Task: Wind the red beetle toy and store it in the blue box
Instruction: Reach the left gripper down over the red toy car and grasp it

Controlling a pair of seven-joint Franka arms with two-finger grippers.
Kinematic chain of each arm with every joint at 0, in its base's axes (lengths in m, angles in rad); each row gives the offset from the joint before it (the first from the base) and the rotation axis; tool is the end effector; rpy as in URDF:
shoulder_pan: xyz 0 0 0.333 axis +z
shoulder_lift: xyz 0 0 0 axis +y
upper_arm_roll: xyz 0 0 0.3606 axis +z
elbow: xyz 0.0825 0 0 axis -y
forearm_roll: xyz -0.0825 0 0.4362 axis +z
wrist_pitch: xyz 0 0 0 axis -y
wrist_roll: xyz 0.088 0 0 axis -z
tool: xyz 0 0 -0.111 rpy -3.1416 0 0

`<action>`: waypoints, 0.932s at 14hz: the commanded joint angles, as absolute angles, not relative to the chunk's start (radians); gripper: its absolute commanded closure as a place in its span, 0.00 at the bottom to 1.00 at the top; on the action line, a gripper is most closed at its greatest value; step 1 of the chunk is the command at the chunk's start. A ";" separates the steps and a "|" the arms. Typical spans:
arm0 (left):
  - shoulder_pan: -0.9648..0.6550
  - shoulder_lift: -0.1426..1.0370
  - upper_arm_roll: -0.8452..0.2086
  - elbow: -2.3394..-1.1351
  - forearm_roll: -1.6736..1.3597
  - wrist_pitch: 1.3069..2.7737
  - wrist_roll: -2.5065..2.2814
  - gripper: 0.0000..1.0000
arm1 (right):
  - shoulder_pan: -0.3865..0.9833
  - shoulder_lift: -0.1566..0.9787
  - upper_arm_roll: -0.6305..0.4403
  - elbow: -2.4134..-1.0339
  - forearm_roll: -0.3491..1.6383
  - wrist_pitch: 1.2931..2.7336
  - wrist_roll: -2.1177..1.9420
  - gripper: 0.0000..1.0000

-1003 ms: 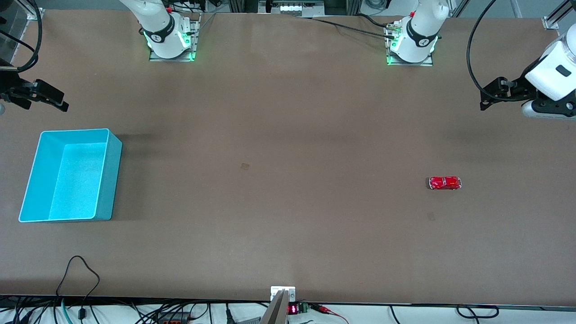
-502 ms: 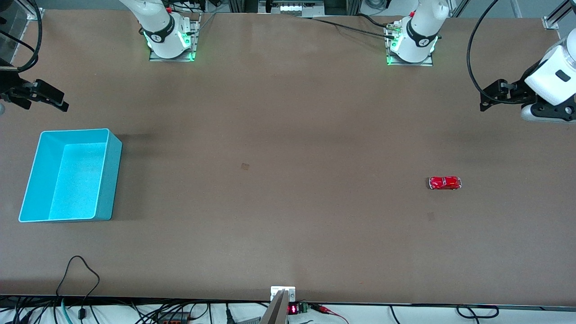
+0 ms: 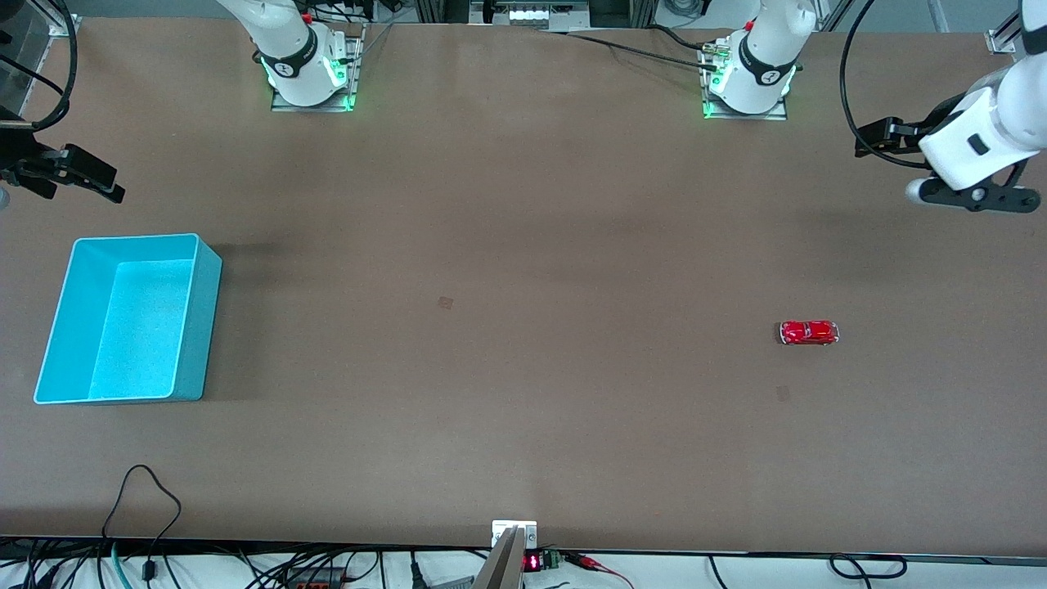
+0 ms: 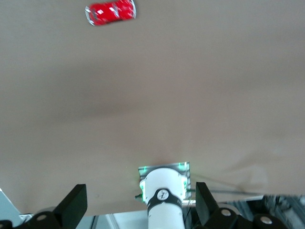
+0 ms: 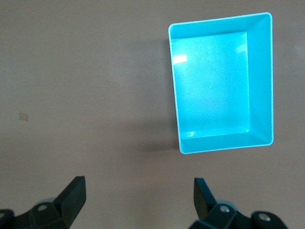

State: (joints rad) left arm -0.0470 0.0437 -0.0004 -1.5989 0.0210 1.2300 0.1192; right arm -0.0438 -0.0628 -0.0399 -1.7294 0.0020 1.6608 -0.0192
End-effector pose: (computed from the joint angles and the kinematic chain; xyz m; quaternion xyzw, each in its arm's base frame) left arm 0.5748 -0.0244 0.6037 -0.9755 0.0800 0.2051 0.0030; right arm 0.5871 -0.0497 0.6269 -0.9995 0.0323 0.0028 0.0024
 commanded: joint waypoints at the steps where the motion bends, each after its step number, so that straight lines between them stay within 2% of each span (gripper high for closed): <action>1: -0.012 0.110 0.000 -1.589 0.015 1.224 0.291 0.00 | -0.041 -0.077 -0.038 -1.730 -0.009 1.651 -0.008 0.00; 5: 0.043 0.190 0.002 -1.635 0.032 1.397 0.648 0.00 | -0.041 -0.078 -0.038 -1.730 -0.009 1.651 -0.009 0.00; 13: 0.097 0.290 0.002 -1.862 0.096 1.949 1.244 0.00 | -0.043 -0.077 -0.040 -1.720 -0.006 1.649 -0.006 0.00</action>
State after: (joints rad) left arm 0.0889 0.2894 0.0055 -1.8057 0.0648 1.8468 1.1469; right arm -0.0438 -0.0631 -0.0402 -1.7276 0.0020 1.6608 -0.0191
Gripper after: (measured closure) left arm 0.000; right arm 0.000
